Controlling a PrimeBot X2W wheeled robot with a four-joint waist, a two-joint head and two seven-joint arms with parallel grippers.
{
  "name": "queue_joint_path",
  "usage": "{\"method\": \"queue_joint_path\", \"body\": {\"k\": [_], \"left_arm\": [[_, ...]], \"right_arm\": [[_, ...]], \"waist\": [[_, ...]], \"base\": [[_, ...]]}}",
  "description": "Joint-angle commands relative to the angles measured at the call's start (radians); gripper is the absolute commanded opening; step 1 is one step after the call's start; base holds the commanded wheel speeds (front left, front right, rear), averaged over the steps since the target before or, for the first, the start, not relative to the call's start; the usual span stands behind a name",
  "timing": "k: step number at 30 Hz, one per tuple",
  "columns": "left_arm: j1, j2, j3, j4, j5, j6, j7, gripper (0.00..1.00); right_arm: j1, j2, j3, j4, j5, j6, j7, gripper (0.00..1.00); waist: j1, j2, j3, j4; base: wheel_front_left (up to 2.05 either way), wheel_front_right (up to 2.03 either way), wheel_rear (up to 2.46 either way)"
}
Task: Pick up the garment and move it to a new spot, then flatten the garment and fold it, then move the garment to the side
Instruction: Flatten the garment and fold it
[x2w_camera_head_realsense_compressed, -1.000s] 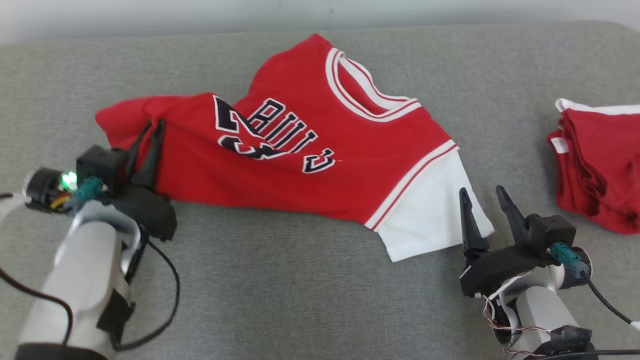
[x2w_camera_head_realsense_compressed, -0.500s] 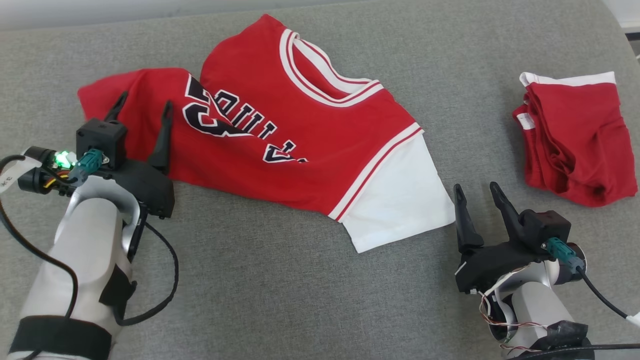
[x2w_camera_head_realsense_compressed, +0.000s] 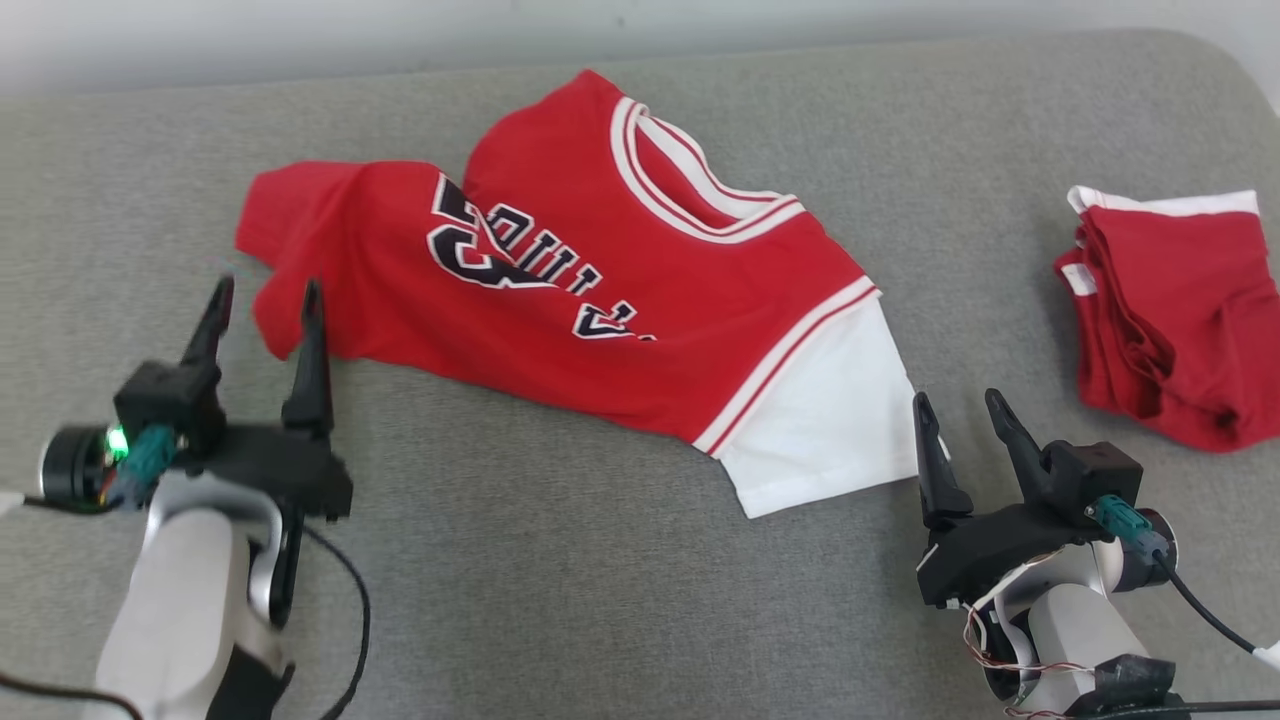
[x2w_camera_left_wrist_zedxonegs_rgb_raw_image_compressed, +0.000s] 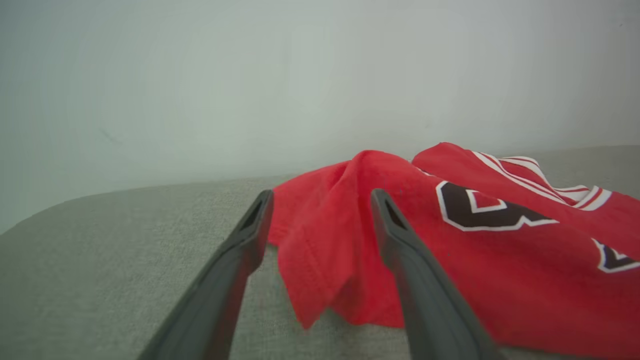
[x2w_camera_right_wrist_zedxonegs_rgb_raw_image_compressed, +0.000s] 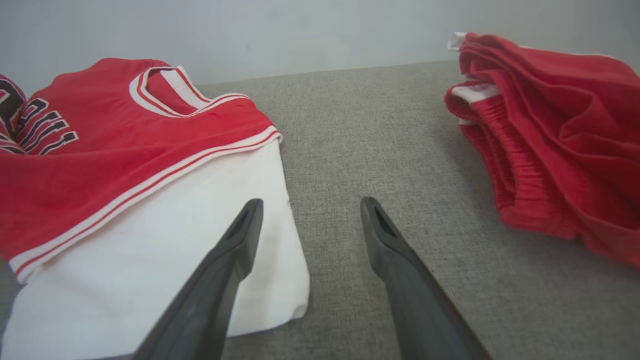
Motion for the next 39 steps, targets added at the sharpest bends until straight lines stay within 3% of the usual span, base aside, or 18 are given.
{"method": "queue_joint_path", "body": {"k": [1,13,25,26,28,29,30,39], "left_arm": [[0.026,0.000,0.013,-0.005,-0.012,-0.002,-0.004,1.00],[0.113,-0.013,0.057,0.054,-0.009,-0.071,-0.004,1.00],[0.031,0.031,0.049,0.083,0.070,-0.065,-0.004,1.00],[0.024,0.034,0.044,0.087,0.075,-0.067,-0.004,0.95],[0.019,0.038,0.034,0.095,0.086,-0.070,-0.004,0.47],[0.018,0.039,0.032,0.097,0.088,-0.069,-0.004,0.11],[0.016,0.040,0.029,0.094,0.091,-0.066,-0.004,0.00],[0.045,0.062,0.007,0.072,0.078,-0.094,-0.004,0.00]], "right_arm": [[0.010,-0.002,0.002,0.001,-0.004,-0.001,0.000,1.00],[0.006,-0.012,0.018,0.005,0.009,-0.001,0.000,1.00],[-0.009,-0.016,0.017,-0.009,0.017,-0.001,0.000,1.00],[-0.011,-0.015,0.017,-0.008,0.016,-0.001,0.000,1.00],[-0.016,-0.012,0.018,-0.008,0.015,-0.001,0.000,1.00],[-0.017,-0.011,0.017,-0.008,0.014,-0.001,0.000,1.00],[-0.017,-0.010,0.018,-0.007,0.014,-0.001,0.000,1.00],[0.008,-0.003,-0.002,-0.003,0.012,-0.001,0.000,1.00]], "waist": [[0.0001,0.0000,-0.018,0.019],[0.0001,0.0000,0.000,0.003],[0.0001,0.0000,0.040,-0.034],[0.0001,0.0000,0.041,-0.035],[0.0001,0.0000,0.043,-0.036],[0.0001,0.0000,0.043,-0.036],[0.0001,0.0000,0.043,-0.035],[0.0001,0.0000,0.012,0.012]], "base": [[0.00,0.00,0.00],[0.00,0.00,0.00],[0.00,0.00,0.00],[0.00,0.00,0.00],[0.00,0.00,0.00],[0.00,0.00,0.00],[0.00,0.00,0.00],[0.00,0.00,0.00]]}}
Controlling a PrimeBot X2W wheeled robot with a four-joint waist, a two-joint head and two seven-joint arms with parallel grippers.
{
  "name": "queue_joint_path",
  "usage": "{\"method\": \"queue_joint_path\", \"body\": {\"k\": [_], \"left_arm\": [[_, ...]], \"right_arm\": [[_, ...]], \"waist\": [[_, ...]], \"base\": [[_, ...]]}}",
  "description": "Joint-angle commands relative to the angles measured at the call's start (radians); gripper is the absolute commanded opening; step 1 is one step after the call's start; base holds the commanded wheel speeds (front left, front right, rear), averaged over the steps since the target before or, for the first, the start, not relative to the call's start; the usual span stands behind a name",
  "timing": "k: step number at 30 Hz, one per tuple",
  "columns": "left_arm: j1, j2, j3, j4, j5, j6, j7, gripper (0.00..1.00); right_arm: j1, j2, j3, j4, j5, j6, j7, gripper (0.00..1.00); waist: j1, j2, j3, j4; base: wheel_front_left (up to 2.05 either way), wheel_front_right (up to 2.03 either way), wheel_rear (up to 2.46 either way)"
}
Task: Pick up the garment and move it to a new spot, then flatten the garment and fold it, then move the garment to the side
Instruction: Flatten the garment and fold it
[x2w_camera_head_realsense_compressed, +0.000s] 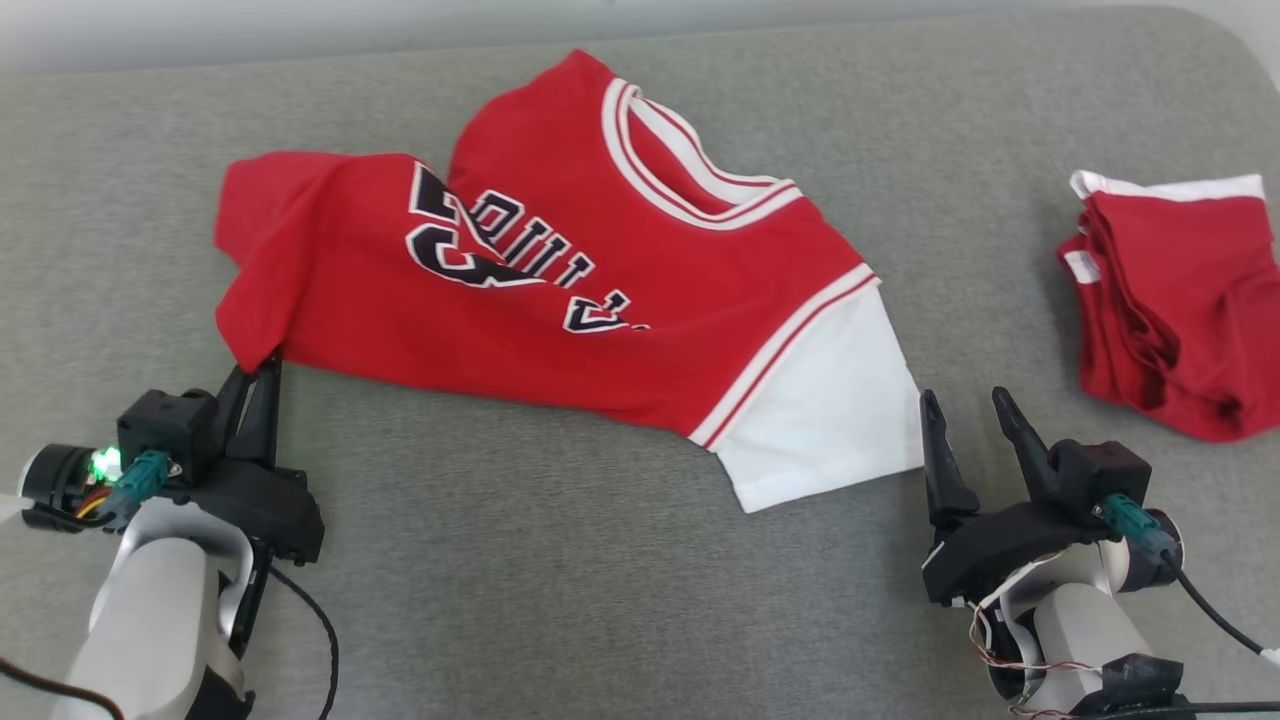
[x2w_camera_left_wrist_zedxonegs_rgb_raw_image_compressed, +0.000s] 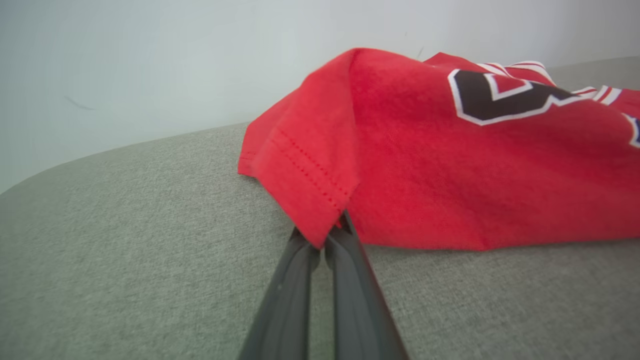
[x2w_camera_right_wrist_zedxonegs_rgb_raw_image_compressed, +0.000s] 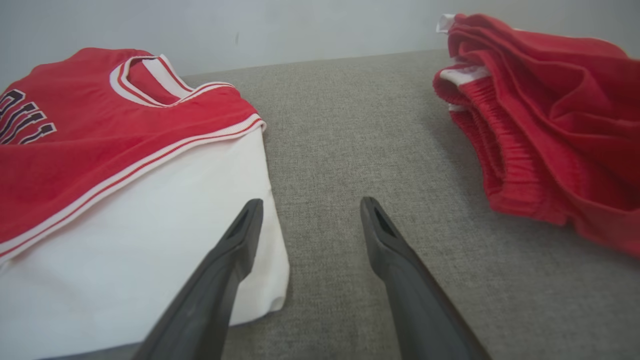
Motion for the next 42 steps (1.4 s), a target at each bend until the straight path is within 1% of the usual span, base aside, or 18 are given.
{"method": "queue_joint_path", "body": {"k": [1,6,10,13,14,17,19,24,30,34,35,36,37,38,42], "left_arm": [[0.012,0.008,0.002,-0.006,-0.006,-0.003,-0.004,0.00],[0.031,0.010,-0.034,-0.052,-0.033,-0.045,-0.004,0.00],[0.041,0.015,-0.084,-0.056,-0.074,-0.065,-0.004,0.00],[0.053,0.025,-0.149,-0.047,-0.122,-0.067,-0.002,0.00],[0.054,0.045,-0.218,-0.061,-0.164,-0.068,0.014,0.00],[0.078,0.083,-0.300,-0.089,-0.234,-0.068,0.039,0.00],[0.098,0.105,-0.337,-0.107,-0.275,-0.069,0.053,0.00],[0.167,0.138,-0.374,-0.108,-0.353,-0.069,0.057,0.00],[0.255,0.136,-0.398,-0.086,-0.409,-0.069,0.043,0.00],[0.300,0.133,-0.421,-0.051,-0.426,-0.069,0.034,0.00],[0.308,0.131,-0.423,-0.039,-0.433,-0.069,0.030,0.07],[0.319,0.132,-0.425,-0.022,-0.435,-0.069,0.028,0.22],[0.323,0.126,-0.421,-0.011,-0.444,-0.069,0.021,0.52],[0.331,0.124,-0.415,0.004,-0.446,-0.066,0.018,1.00],[0.344,0.101,-0.394,0.041,-0.451,-0.047,0.002,1.00]], "right_arm": [[0.009,0.003,-0.001,0.002,0.003,-0.001,0.000,1.00],[0.034,0.017,-0.010,0.007,0.003,-0.001,0.000,1.00],[0.051,0.032,-0.015,0.016,0.008,-0.001,0.000,1.00],[0.065,0.038,-0.014,0.022,0.007,-0.001,0.000,1.00],[0.072,0.042,-0.019,0.027,0.002,-0.001,0.000,1.00],[0.086,0.047,-0.030,0.032,-0.004,-0.001,0.000,1.00],[0.089,0.049,-0.031,0.036,-0.009,-0.001,0.000,1.00],[0.099,0.053,-0.031,0.047,-0.013,-0.001,0.000,1.00],[0.109,0.059,-0.029,0.060,-0.015,-0.001,0.000,1.00],[0.126,0.061,-0.036,0.066,-0.020,-0.001,0.000,1.00],[0.131,0.062,-0.038,0.067,-0.022,-0.001,0.000,1.00],[0.133,0.062,-0.040,0.069,-0.022,-0.001,0.000,1.00],[0.134,0.062,-0.042,0.069,-0.021,-0.001,0.000,1.00],[0.136,0.063,-0.042,0.066,-0.022,-0.001,0.000,1.00],[0.145,0.055,-0.061,0.064,-0.026,-0.001,0.000,1.00]], "waist": [[0.0000,-0.0001,-0.016,0.021],[0.0000,-0.0001,-0.053,0.084],[0.0000,-0.0001,-0.082,0.138],[0.0000,-0.0001,-0.105,0.176],[0.0000,-0.0001,-0.119,0.199],[0.0000,-0.0001,-0.141,0.228],[0.0000,-0.0001,-0.154,0.241],[0.0000,-0.0001,-0.183,0.257],[0.0000,-0.0001,-0.225,0.258],[0.0000,-0.0001,-0.257,0.252],[0.0000,-0.0001,-0.263,0.250],[0.0000,-0.0001,-0.271,0.246],[0.0000,-0.0001,-0.275,0.244],[0.0000,-0.0001,-0.281,0.240],[0.0000,-0.0001,-0.281,0.228]], "base": [[0.00,0.00,0.00],[0.00,0.00,0.00],[0.00,0.00,0.00],[0.00,0.00,0.00],[0.00,0.00,0.00],[0.00,0.00,0.00],[0.00,0.00,0.00],[0.00,0.00,0.00],[0.00,0.00,0.00],[0.00,0.00,0.00],[0.00,0.00,0.00],[0.00,0.00,0.00],[0.00,0.00,0.00],[0.00,0.00,0.00],[0.00,0.00,0.00]]}}
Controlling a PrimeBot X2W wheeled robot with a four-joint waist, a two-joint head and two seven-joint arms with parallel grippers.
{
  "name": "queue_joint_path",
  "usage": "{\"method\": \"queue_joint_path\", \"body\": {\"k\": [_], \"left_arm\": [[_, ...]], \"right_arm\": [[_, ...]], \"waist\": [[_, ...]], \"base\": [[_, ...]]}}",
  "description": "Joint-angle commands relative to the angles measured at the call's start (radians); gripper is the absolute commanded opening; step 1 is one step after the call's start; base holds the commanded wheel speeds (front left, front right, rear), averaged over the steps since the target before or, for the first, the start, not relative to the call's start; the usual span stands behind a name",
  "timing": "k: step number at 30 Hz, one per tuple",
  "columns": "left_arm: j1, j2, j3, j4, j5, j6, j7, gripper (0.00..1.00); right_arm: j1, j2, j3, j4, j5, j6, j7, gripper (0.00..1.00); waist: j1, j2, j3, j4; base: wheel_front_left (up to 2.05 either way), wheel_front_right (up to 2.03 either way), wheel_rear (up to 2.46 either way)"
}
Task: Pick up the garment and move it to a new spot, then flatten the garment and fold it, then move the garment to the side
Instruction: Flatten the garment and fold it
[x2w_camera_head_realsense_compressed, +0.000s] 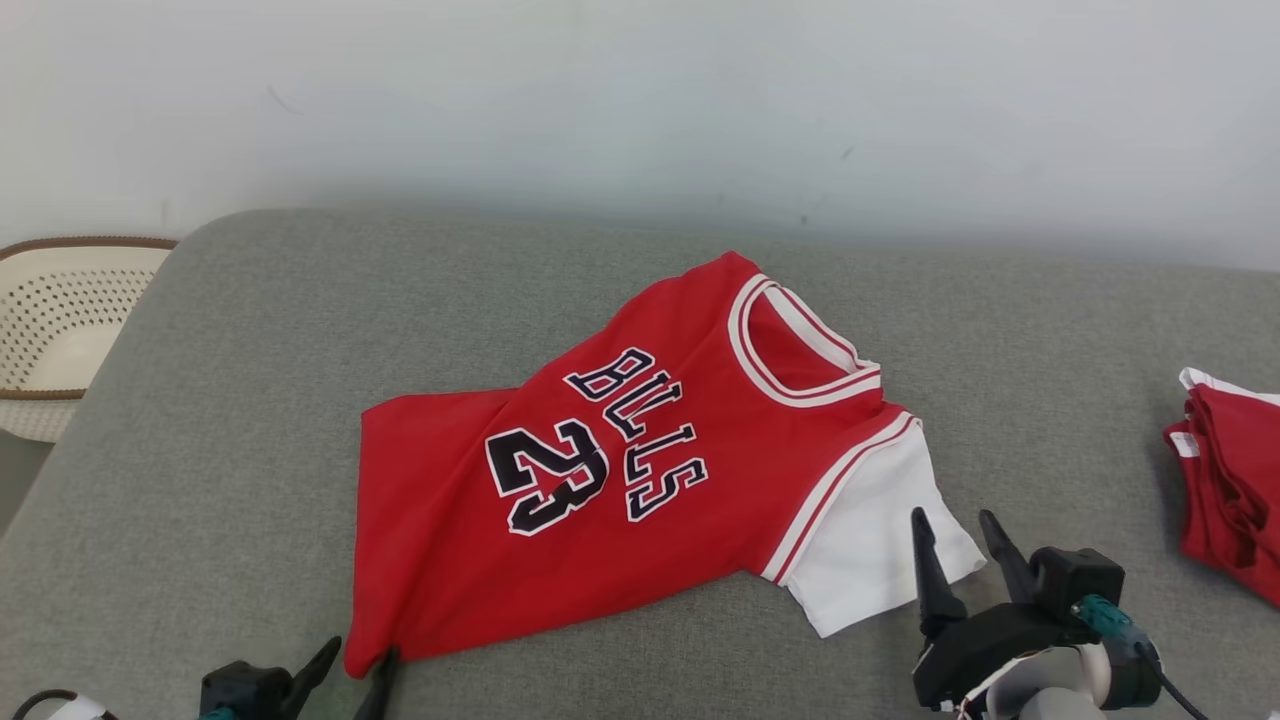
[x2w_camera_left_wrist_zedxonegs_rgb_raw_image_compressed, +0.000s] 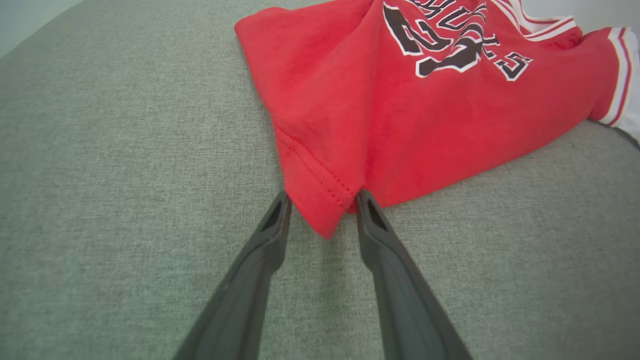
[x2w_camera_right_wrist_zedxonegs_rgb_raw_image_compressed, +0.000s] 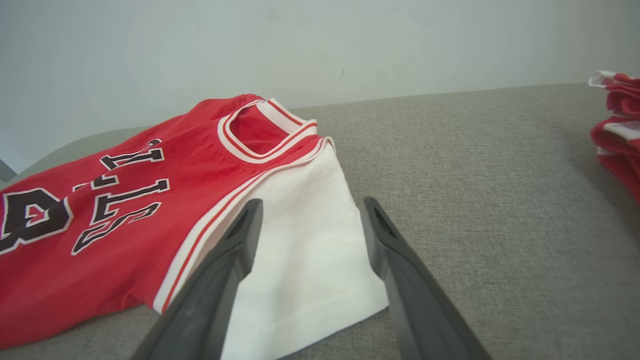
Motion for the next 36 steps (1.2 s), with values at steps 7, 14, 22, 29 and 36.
{"method": "queue_joint_path", "body": {"k": [7,14,22,29,36], "left_arm": [[0.014,-0.041,0.060,-0.042,0.031,0.037,-0.014,1.00],[0.022,-0.087,0.117,-0.127,0.098,0.039,-0.014,1.00],[0.024,-0.140,0.165,-0.175,0.163,0.019,-0.014,1.00],[0.030,-0.162,0.216,-0.217,0.206,0.004,-0.015,1.00],[0.044,-0.181,0.259,-0.237,0.235,-0.007,-0.015,1.00]], "right_arm": [[-0.039,-0.055,-0.048,0.016,-0.016,-0.001,0.000,1.00],[-0.129,-0.108,-0.045,0.067,0.006,-0.001,0.000,1.00],[-0.221,-0.151,0.000,0.202,0.067,-0.001,0.000,1.00],[-0.266,-0.164,0.048,0.335,0.147,-0.001,0.001,0.00],[-0.222,-0.190,0.063,0.287,0.195,-0.001,0.000,0.00]], "waist": [[0.0002,0.0001,0.036,0.004],[0.0002,0.0001,0.093,0.061],[0.0002,0.0001,0.144,0.124],[0.0002,0.0001,0.166,0.133],[0.0002,0.0001,0.160,0.068]], "base": [[0.00,0.00,0.00],[0.00,0.00,0.00],[0.00,0.00,0.00],[0.00,0.00,0.00],[0.00,0.00,0.00]]}}
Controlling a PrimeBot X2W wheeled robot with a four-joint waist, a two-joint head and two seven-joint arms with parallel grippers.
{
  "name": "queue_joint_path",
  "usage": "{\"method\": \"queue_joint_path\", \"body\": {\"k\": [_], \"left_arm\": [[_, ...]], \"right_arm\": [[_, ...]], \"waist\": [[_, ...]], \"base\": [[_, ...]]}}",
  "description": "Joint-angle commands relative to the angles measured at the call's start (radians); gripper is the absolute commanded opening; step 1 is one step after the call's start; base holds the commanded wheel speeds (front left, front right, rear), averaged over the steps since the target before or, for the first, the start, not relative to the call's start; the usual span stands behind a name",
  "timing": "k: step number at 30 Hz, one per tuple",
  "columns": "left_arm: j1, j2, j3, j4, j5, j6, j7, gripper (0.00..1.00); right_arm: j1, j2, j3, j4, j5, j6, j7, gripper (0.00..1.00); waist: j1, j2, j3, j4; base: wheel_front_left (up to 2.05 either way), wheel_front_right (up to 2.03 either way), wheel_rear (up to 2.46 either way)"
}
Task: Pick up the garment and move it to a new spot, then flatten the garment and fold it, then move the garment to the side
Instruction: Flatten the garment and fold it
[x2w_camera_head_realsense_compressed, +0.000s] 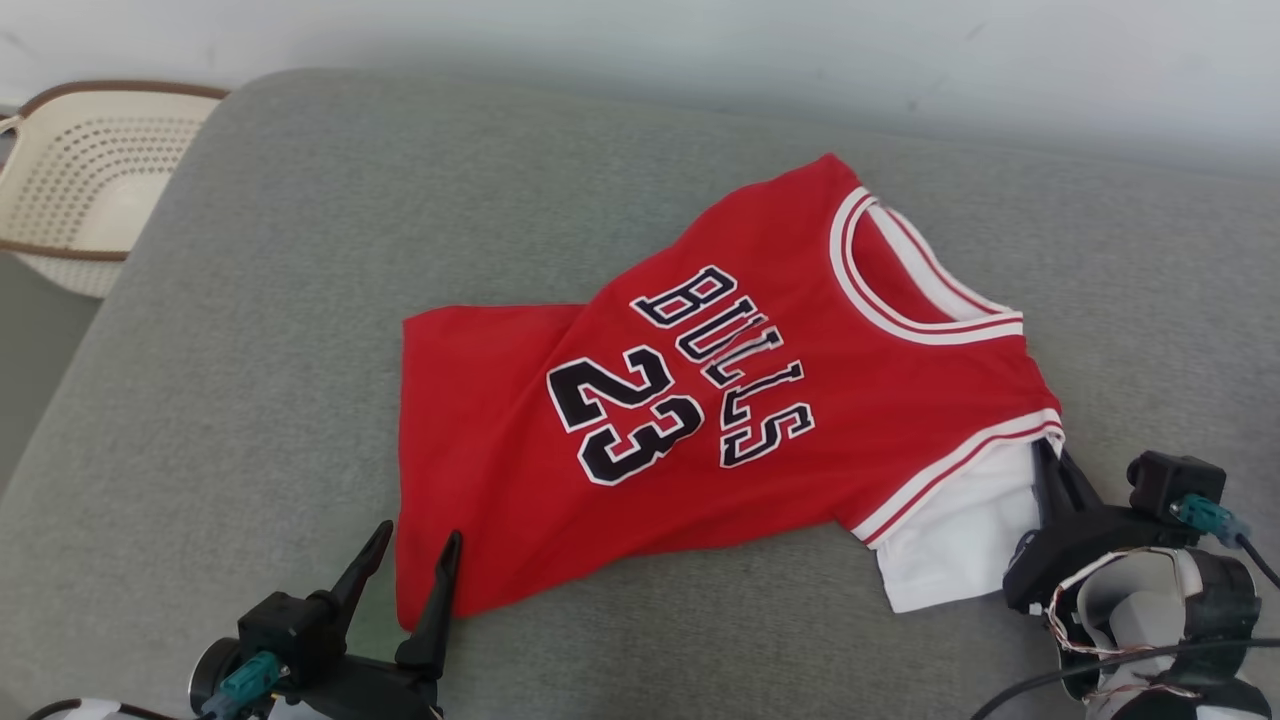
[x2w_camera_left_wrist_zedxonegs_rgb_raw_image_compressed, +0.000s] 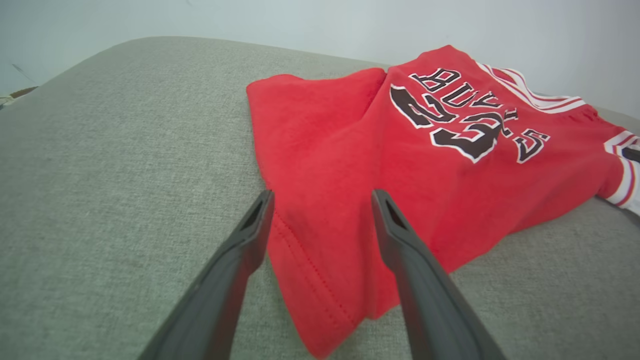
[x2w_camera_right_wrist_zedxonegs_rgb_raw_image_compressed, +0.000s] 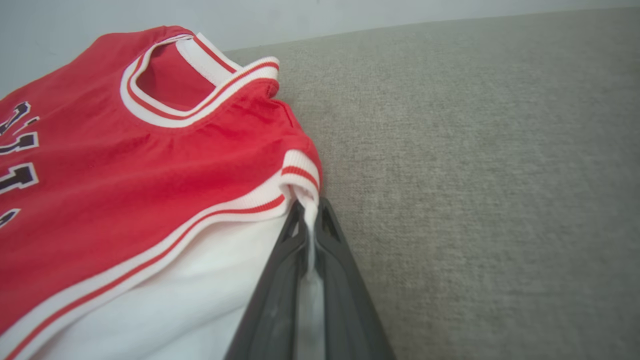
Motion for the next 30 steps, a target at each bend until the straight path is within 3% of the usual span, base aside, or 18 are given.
{"method": "queue_joint_path", "body": {"k": [1,12,13,14,30], "left_arm": [[0.024,-0.001,0.007,-0.001,0.017,-0.002,-0.006,1.00],[-0.019,-0.034,0.031,0.030,0.036,-0.006,-0.006,1.00],[-0.029,-0.036,0.035,0.035,0.041,-0.007,-0.006,1.00],[-0.042,-0.039,0.039,0.041,0.046,-0.007,-0.006,1.00],[-0.242,-0.067,0.089,0.307,0.077,0.070,-0.006,1.00]], "right_arm": [[0.028,-0.012,-0.001,-0.010,0.004,-0.001,0.001,0.00],[0.094,-0.019,-0.023,-0.075,-0.014,-0.002,0.000,0.00],[0.097,-0.018,-0.024,-0.079,-0.018,-0.002,0.000,0.40],[0.099,-0.019,-0.030,-0.086,-0.022,-0.002,0.001,1.00],[0.126,0.037,-0.076,-0.310,-0.111,-0.001,0.000,1.00]], "waist": [[-0.0001,0.0000,-0.011,-0.043],[-0.0001,0.0000,-0.032,-0.139],[-0.0001,0.0000,-0.033,-0.147],[-0.0001,0.0000,-0.033,-0.152],[-0.0001,0.0000,0.016,-0.218]], "base": [[0.00,0.00,0.00],[0.00,0.00,0.00],[0.00,0.00,0.00],[0.00,0.00,0.00],[0.00,0.00,0.00]]}}
